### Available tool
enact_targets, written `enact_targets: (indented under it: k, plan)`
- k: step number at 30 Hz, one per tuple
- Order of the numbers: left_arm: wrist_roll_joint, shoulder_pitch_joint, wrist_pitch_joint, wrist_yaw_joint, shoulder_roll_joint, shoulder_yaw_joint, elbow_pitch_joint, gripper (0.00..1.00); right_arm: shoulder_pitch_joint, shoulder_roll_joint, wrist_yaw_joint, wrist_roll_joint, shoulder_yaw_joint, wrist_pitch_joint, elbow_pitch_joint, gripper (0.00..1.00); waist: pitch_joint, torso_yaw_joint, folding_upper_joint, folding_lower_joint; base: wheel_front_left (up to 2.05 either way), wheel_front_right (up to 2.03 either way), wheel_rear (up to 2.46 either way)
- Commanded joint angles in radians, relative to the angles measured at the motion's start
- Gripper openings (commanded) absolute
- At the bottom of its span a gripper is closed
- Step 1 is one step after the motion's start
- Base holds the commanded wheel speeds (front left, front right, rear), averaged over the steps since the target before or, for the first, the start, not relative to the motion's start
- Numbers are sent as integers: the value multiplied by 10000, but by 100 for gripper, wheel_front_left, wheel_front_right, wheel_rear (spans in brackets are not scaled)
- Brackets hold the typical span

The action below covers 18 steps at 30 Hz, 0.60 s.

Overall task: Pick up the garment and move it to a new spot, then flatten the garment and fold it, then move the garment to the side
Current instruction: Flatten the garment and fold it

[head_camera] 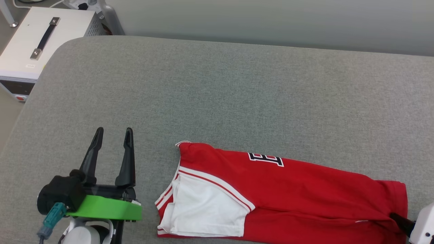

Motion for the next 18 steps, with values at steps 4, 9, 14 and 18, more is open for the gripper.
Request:
enact_targets:
  k: [4, 9, 14, 18]
  plan:
    - [-39, -8, -56, -53, 66, -154, -14, 100, -76, 169, -9, 45, 217, 15, 459, 100, 79, 94, 0, 0, 0, 0, 0]
    - [-90, -81, -56, -55, 122, -198, -1, 100, -72, 373, -9, 287, 623, 58, 730, 100, 83, 95, 0, 0, 0, 0, 0]
    - [-125, -89, -56, -56, 166, -202, 9, 100, -2, 512, -9, 609, 1184, 51, 853, 100, 30, 56, 0, 0, 0, 0, 0]
    - [-152, -76, -56, -56, 201, -177, 9, 100, -6, 599, -9, 809, 1553, -24, 923, 100, -1, 0, 0, 0, 0, 0, 0]
